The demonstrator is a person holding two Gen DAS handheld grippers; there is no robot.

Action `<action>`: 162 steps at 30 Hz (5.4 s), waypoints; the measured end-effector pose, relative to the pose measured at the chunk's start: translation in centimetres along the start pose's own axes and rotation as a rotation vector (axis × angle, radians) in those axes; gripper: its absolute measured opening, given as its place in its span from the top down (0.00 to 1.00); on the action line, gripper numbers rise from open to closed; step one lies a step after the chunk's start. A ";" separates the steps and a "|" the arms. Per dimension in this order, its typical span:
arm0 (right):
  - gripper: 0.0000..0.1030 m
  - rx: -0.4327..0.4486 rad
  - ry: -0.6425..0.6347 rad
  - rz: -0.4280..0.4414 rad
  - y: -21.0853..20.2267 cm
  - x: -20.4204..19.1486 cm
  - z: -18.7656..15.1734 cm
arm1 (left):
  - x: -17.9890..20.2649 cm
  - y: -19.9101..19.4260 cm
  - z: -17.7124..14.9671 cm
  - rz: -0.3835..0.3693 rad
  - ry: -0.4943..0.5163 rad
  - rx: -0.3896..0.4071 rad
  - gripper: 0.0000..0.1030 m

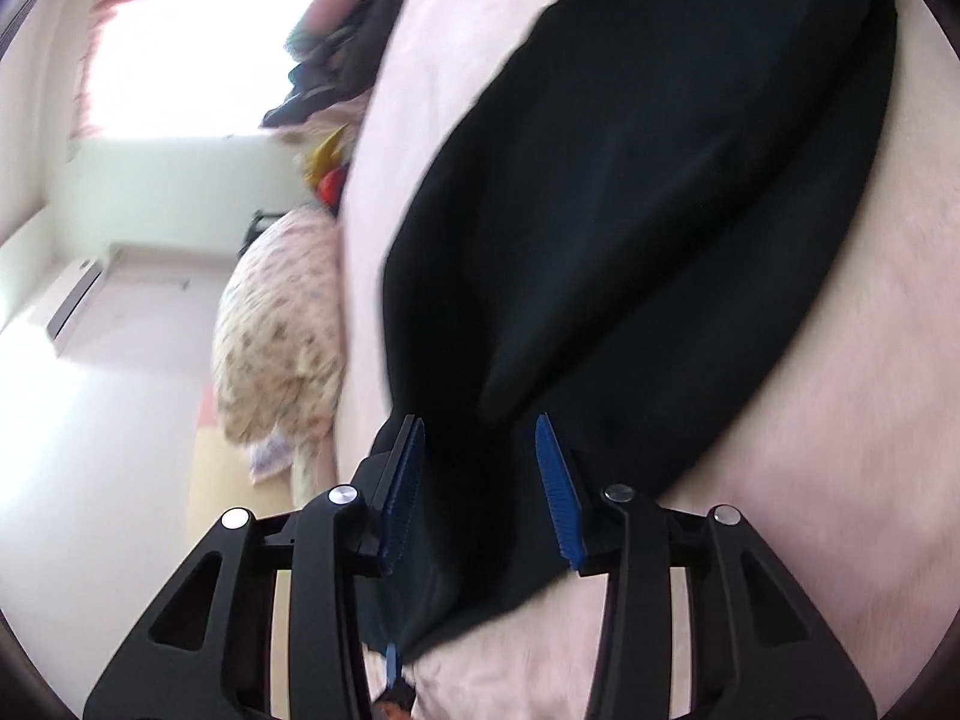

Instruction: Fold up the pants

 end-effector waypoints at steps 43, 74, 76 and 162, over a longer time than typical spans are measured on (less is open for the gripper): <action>0.61 0.331 0.133 -0.056 -17.0 7.6 4.2 | -0.4 -0.5 -1.3 0.057 0.067 -0.019 0.09; 0.89 0.370 -0.004 -0.461 -17.8 9.1 11.3 | 0.1 0.0 -1.7 0.086 0.099 -0.017 0.08; 0.81 0.387 0.005 -0.437 -18.7 8.8 11.0 | 0.1 -0.1 -1.7 0.084 0.094 -0.016 0.08; 0.56 -0.288 -1.430 -0.546 21.7 -21.0 -13.2 | -3.1 2.5 3.2 0.045 -0.077 -0.113 0.31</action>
Point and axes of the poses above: each gripper's, at about its wrist camera, not at the fingertips, and y roughly the way its jaws point, x to its right, z to its top, the point moved 5 cm from there along y, roughly the way its jaws point, and after that the axes turned 6 degrees about -x, right-handed, at the moved point
